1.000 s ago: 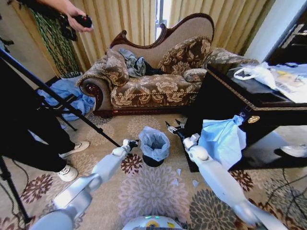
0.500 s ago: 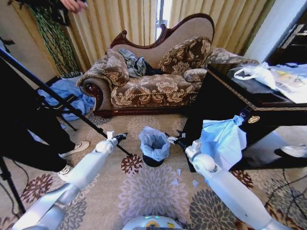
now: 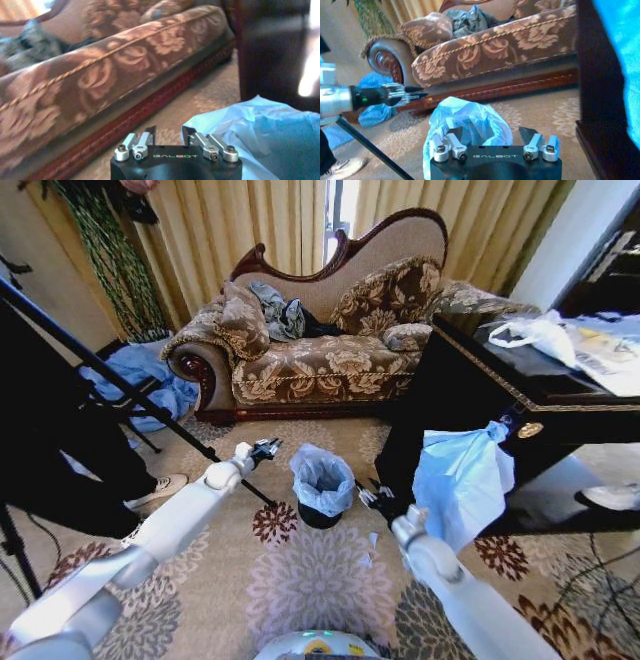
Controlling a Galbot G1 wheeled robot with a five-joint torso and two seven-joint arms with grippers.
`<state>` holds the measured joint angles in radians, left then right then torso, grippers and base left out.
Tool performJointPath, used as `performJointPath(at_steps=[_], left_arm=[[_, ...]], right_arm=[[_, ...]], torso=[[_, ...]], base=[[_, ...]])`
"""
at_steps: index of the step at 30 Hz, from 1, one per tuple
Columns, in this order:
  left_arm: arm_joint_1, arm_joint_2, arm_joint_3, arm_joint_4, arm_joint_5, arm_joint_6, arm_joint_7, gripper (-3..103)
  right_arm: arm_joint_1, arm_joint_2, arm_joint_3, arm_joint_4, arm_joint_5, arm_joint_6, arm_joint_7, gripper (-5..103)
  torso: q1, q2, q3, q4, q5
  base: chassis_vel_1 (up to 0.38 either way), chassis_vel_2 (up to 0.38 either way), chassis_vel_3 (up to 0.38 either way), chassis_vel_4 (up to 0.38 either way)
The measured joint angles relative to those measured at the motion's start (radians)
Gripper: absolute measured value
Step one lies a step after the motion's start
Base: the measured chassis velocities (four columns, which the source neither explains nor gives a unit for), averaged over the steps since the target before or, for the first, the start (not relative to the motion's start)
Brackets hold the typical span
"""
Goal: Place a garbage bag over the trash bin.
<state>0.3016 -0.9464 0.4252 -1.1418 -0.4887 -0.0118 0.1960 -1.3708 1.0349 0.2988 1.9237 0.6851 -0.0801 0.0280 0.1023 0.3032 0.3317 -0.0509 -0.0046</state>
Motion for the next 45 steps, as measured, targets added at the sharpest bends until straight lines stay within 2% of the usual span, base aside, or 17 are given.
performJointPath(at_steps=[2, 3, 6, 7, 10, 12, 14, 18, 19, 22, 28, 31, 34, 37, 40, 43, 45], left_arm=[[-0.058, -0.020, 0.068, 0.045, 0.016, -0.020, 0.007, 49], [-0.058, -0.020, 0.068, 0.045, 0.016, -0.020, 0.007, 49], [-0.165, -0.067, 0.207, 0.155, 0.058, -0.070, 0.030, 66], [-0.165, -0.067, 0.207, 0.155, 0.058, -0.070, 0.030, 66], [-0.228, -0.101, 0.335, 0.228, 0.056, -0.097, 0.053, 77], [-0.238, -0.108, 0.358, 0.241, 0.054, -0.103, 0.060, 82], [-0.260, -0.133, 0.413, 0.271, 0.052, -0.114, 0.084, 93], [-0.274, -0.183, 0.447, 0.331, 0.097, -0.147, 0.102, 97], [-0.274, -0.183, 0.447, 0.331, 0.097, -0.147, 0.102, 97], [-0.282, -0.209, 0.451, 0.370, 0.129, -0.165, 0.115, 84], [-0.306, -0.207, 0.461, 0.379, 0.129, -0.165, 0.131, 78], [-0.310, -0.213, 0.463, 0.398, 0.128, -0.169, 0.137, 84], [-0.310, -0.232, 0.460, 0.443, 0.136, -0.187, 0.138, 81], [-0.304, -0.251, 0.450, 0.484, 0.155, -0.204, 0.139, 74], [-0.296, -0.277, 0.427, 0.535, 0.188, -0.225, 0.139, 58], [-0.293, -0.286, 0.420, 0.555, 0.193, -0.232, 0.137, 53], [-0.288, -0.298, 0.409, 0.576, 0.197, -0.239, 0.127, 42]], right_arm=[[-0.058, 0.032, 0.053, 0.018, -0.016, 0.018, -0.024, 85], [-0.058, 0.032, 0.053, 0.018, -0.016, 0.018, -0.024, 85], [-0.146, 0.093, 0.139, 0.032, -0.041, 0.062, -0.068, 98], [-0.146, 0.093, 0.139, 0.032, -0.041, 0.062, -0.068, 98], [-0.192, 0.129, 0.192, 0.032, -0.047, 0.091, -0.099, 100], [-0.197, 0.134, 0.201, 0.031, -0.047, 0.096, -0.105, 100], [-0.206, 0.148, 0.220, 0.023, -0.045, 0.110, -0.122, 100], [-0.216, 0.167, 0.228, 0.013, -0.042, 0.129, -0.140, 100], [-0.216, 0.167, 0.228, 0.013, -0.042, 0.129, -0.140, 100], [-0.232, 0.175, 0.233, -0.001, -0.040, 0.146, -0.158, 100], [-0.237, 0.174, 0.243, -0.017, -0.032, 0.152, -0.170, 100], [-0.234, 0.177, 0.243, -0.021, -0.032, 0.153, -0.170, 100], [-0.235, 0.184, 0.242, -0.025, -0.034, 0.154, -0.171, 100], [-0.245, 0.188, 0.241, -0.028, -0.038, 0.159, -0.173, 100], [-0.264, 0.188, 0.239, -0.031, -0.040, 0.169, -0.187, 100], [-0.267, 0.188, 0.237, -0.031, -0.039, 0.174, -0.196, 100], [-0.272, 0.189, 0.229, -0.031, -0.037, 0.187, -0.220, 100]], torso=[[0.000, 0.000, 0.000, 0.0003, -0.0004], [0.000, 0.000, 0.000, 0.0003, -0.0004], [0.000, 0.000, 0.000, 0.0002, -0.0003], [0.000, 0.000, 0.000, 0.0002, -0.0003], [0.000, 0.000, 0.000, 0.0003, -0.0005], [0.000, 0.000, 0.000, 0.0003, -0.0006], [0.000, 0.000, 0.000, 0.0008, -0.0002], [0.000, 0.000, 0.000, 0.0005, -0.0004], [0.000, 0.000, 0.000, 0.0005, -0.0004], [0.000, 0.000, 0.000, 0.0003, -0.0002], [0.000, 0.000, 0.000, 0.0006, -0.0002], [0.000, 0.000, 0.000, 0.0006, -0.0002], [0.000, 0.000, 0.000, 0.0006, -0.0005], [0.000, 0.000, 0.000, 0.0006, -0.0003], [0.000, 0.000, 0.000, 0.0004, -0.0004], [0.000, 0.000, 0.000, 0.0004, -0.0004], [0.000, 0.000, 0.000, 0.0005, -0.0003]], base=[[0.000, 0.000, 0.000, 0.000], [0.000, 0.000, 0.000, 0.000], [0.000, 0.000, 0.000, 0.000], [0.000, 0.000, 0.000, 0.000], [0.000, 0.000, 0.000, 0.000], [0.000, 0.000, 0.000, 0.000], [0.000, 0.000, 0.000, 0.000], [0.000, 0.000, 0.000, 0.000], [0.000, 0.000, 0.000, 0.000], [0.000, 0.000, 0.000, 0.000], [0.000, 0.000, 0.000, 0.000], [0.000, 0.000, 0.000, 0.000], [0.000, 0.000, 0.000, 0.000], [0.000, 0.000, 0.000, 0.000], [0.000, 0.000, 0.000, 0.000], [0.000, 0.000, 0.000, 0.000], [0.000, 0.000, 0.000, 0.000]])
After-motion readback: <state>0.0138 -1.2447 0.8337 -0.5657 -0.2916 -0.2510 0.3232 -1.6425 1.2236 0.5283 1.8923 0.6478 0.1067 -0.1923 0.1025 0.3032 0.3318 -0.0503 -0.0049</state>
